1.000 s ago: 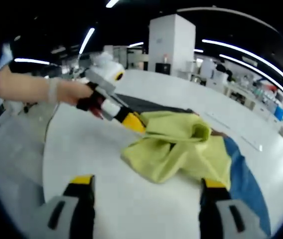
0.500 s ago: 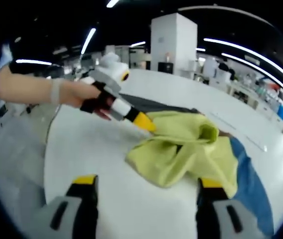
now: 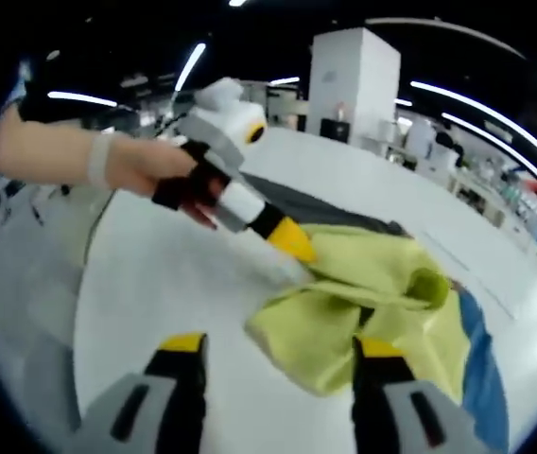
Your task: Fold the garment on the visible template until the final outline fits inside the template.
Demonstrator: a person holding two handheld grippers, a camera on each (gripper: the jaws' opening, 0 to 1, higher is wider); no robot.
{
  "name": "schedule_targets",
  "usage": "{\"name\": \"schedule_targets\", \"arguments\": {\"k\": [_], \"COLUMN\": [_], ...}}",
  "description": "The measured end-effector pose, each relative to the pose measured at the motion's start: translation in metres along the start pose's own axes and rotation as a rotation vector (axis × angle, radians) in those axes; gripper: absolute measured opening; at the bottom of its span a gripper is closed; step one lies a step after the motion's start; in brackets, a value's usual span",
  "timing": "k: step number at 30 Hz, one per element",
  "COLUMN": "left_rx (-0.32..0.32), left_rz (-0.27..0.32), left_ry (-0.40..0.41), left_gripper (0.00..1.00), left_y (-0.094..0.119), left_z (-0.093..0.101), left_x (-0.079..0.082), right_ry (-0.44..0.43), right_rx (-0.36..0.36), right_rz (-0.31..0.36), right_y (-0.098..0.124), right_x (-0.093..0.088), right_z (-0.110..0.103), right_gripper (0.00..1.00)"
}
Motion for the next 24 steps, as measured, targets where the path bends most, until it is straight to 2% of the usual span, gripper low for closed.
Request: {"name": "schedule_targets", "arguments": {"k": [5, 18, 24], "left_rx": [-0.002, 0.008, 0.008], "left_rz": [0.003, 0.005, 0.004], "left_ry": [0.000, 0.009, 0.013], "left_gripper": [0.00, 0.00, 0.00], "left_y": [0.003, 0.007, 0.009], "left_z": [0.000, -0.002, -0.004], "left_x": [0.001, 0.001, 0.001], "right_ry": [0.014, 0.164, 0.181], "right_rx": [0.016, 0.012, 0.023], "right_rz": [-0.016, -0.088, -0.101], "right_y": [-0.011, -0.029, -0.035], "right_x": [-0.001, 0.001, 0.002], "right_z": [-0.003, -0.014, -0.014], "right_gripper": [0.54, 0.29, 0.21]}}
Point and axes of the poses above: the point that each gripper's makers call its tool centre point, and the gripper's own axes: y roughly backward along the fingers, z roughly to its right, x roughly out of its top, the point moved 9 cm from there along y, roughly backward along the fingers, and after that the axes turned 5 degrees about x, right-handed, at the moved point
